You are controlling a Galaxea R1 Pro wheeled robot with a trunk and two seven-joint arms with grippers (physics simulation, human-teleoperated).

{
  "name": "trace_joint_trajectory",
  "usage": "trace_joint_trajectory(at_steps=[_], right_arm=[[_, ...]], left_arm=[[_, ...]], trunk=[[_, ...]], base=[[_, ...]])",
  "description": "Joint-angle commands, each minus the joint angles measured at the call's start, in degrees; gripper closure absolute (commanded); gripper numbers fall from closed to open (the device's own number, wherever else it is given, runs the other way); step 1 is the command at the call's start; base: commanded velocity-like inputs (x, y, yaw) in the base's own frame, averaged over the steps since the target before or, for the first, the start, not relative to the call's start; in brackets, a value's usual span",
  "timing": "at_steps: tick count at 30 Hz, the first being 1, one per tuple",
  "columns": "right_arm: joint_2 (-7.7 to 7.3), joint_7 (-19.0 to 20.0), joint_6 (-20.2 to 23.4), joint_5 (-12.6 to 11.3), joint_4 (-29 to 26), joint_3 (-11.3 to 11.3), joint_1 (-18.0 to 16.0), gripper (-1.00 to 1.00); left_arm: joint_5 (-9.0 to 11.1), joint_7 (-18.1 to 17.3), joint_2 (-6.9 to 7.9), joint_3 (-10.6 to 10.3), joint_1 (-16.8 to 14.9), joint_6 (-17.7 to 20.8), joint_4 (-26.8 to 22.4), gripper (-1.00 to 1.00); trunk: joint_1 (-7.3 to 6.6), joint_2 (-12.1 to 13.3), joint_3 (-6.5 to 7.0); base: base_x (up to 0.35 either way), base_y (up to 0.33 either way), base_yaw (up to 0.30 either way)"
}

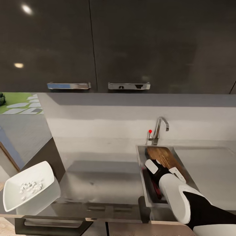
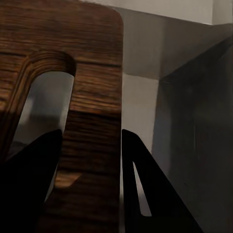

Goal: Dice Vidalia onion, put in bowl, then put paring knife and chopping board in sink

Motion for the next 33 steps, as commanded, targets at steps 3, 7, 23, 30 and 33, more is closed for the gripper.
trace_joint_trajectory(at_steps=[3,7,23,30,33], right_arm=[[0.00,0.07,-0.33,-0.55,-0.01,0.47,0.09,1.00],[0.06,0.31,-0.38,-0.57,1.09,0.47,0.12,1.00],[-0.81,0.42,-1.92,-0.64,6.08,0.47,0.22,1.00],[-0.98,0.42,-1.93,-0.71,6.08,0.47,0.22,1.00],[-0.99,0.42,-1.93,-0.72,6.08,0.47,0.22,1.00]], left_arm=[[0.29,0.50,0.10,-0.45,-0.01,-0.06,0.02,-1.00],[0.28,0.50,0.10,-0.45,-0.01,-0.08,0.14,-1.00],[0.29,0.50,0.05,-0.45,-0.01,-0.02,0.16,-1.00],[0.29,0.50,0.05,-0.45,-0.01,-0.03,0.16,-1.00],[0.28,0.50,0.05,-0.45,-0.01,-0.01,0.16,-1.00]], trunk=[[0.03,-0.13,-0.39],[0.03,-0.13,-0.76],[0.03,-0.13,-2.23],[0.03,-0.13,-2.85],[0.03,-0.13,-3.03]], base=[[0.002,-0.001,0.022],[-0.015,0.000,0.057],[-0.002,-0.001,0.060],[0.000,-0.122,0.005],[0.000,-0.019,0.000]])
